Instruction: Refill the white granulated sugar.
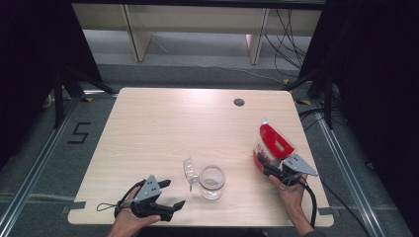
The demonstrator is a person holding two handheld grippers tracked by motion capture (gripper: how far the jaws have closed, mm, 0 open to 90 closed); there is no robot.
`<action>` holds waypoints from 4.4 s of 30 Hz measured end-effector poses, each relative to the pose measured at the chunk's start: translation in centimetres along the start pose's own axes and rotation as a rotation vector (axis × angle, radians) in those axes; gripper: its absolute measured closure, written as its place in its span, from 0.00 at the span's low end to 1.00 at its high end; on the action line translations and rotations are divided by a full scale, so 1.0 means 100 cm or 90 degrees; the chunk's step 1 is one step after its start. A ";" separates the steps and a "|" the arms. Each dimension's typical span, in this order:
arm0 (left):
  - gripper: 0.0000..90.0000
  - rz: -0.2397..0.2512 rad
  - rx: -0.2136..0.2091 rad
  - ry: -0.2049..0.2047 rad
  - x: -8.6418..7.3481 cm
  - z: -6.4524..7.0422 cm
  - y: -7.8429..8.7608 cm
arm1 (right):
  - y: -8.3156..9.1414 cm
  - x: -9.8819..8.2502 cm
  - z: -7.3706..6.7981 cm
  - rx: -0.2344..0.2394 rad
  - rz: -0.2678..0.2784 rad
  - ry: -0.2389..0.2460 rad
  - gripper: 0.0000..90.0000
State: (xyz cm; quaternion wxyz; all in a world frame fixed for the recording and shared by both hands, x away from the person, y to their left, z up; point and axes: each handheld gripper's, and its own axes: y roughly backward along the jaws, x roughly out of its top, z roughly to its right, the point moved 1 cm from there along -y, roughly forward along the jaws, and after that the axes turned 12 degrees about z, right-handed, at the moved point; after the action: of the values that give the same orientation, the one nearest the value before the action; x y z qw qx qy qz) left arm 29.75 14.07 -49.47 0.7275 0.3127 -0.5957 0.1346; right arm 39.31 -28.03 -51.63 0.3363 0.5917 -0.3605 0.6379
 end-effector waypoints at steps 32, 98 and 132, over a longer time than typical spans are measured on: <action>0.18 0.012 0.005 0.008 0.001 -0.001 0.002 | 0.015 0.020 -0.011 0.077 -0.015 -0.012 0.46; 0.18 0.003 0.006 0.018 -0.002 -0.006 0.002 | 0.040 0.061 -0.075 0.163 -0.085 0.561 0.47; 0.18 0.001 0.001 0.003 -0.002 -0.007 0.001 | 0.044 0.062 -0.096 0.187 -0.134 0.771 0.47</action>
State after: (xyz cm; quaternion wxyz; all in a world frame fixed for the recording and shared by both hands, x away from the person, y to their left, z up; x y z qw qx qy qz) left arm 30.18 14.58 -49.72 0.7285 0.3123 -0.5943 0.1364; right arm 30.12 -22.04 -46.14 0.4570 0.1979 0.0449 0.8660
